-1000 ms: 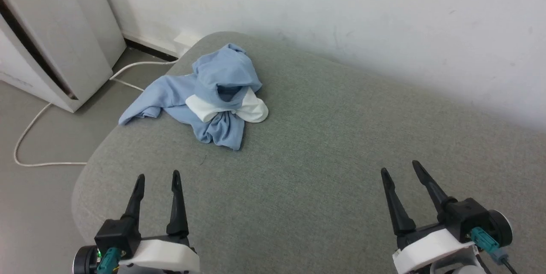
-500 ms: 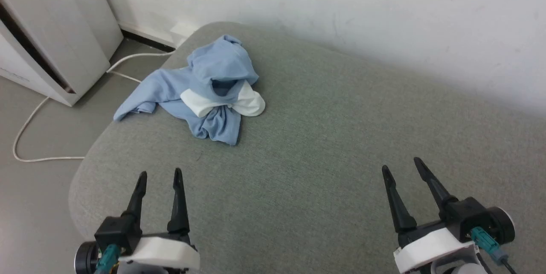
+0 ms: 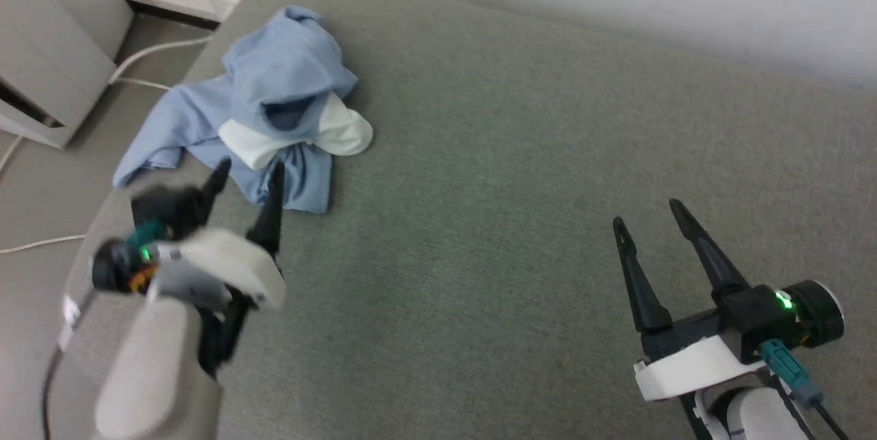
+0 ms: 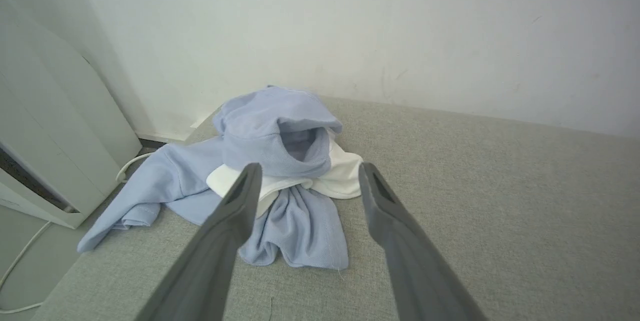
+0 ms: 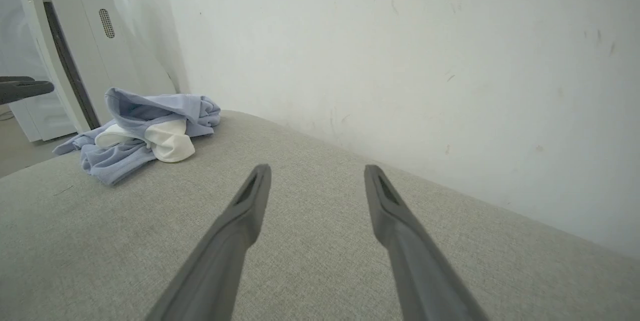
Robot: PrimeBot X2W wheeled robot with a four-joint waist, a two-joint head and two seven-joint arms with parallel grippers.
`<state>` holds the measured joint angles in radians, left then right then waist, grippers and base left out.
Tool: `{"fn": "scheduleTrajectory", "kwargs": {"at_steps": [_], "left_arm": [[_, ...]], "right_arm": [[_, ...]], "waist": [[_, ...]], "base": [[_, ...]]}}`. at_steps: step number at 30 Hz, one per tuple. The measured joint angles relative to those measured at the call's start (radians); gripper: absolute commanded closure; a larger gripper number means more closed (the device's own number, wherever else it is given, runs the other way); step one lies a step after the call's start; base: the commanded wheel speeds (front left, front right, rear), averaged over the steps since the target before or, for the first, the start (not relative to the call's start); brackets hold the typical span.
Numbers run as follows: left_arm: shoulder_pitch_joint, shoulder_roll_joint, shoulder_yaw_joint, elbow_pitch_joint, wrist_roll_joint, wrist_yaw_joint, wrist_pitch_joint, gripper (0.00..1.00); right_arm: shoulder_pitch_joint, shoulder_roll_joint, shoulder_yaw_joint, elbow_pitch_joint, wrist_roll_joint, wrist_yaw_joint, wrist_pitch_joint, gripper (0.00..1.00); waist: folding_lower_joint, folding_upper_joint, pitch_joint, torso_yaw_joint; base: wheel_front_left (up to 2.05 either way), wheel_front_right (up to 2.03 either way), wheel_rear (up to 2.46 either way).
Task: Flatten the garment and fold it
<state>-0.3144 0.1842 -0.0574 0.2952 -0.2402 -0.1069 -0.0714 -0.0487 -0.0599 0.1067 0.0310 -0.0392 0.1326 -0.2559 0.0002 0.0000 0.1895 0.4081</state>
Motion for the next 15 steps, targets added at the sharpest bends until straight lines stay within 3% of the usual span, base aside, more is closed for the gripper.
{"fn": "scheduleTrajectory", "kwargs": {"at_steps": [7,15], "left_arm": [[-0.260,0.134,-0.036,0.148,-0.091,-0.016,0.206,0.00],[-0.454,0.301,-0.184,0.313,-0.213,-0.017,0.480,0.00]], "right_arm": [[-0.036,-0.017,0.017,-0.053,-0.021,0.000,0.011,0.00],[-0.063,-0.029,0.029,-0.077,-0.023,0.000,0.018,0.00]], "waist": [[0.0000,0.0000,0.092,-0.059],[0.0001,0.0000,0.194,-0.130]], "base": [[0.00,0.00,0.00],[0.00,0.00,0.00]]}}
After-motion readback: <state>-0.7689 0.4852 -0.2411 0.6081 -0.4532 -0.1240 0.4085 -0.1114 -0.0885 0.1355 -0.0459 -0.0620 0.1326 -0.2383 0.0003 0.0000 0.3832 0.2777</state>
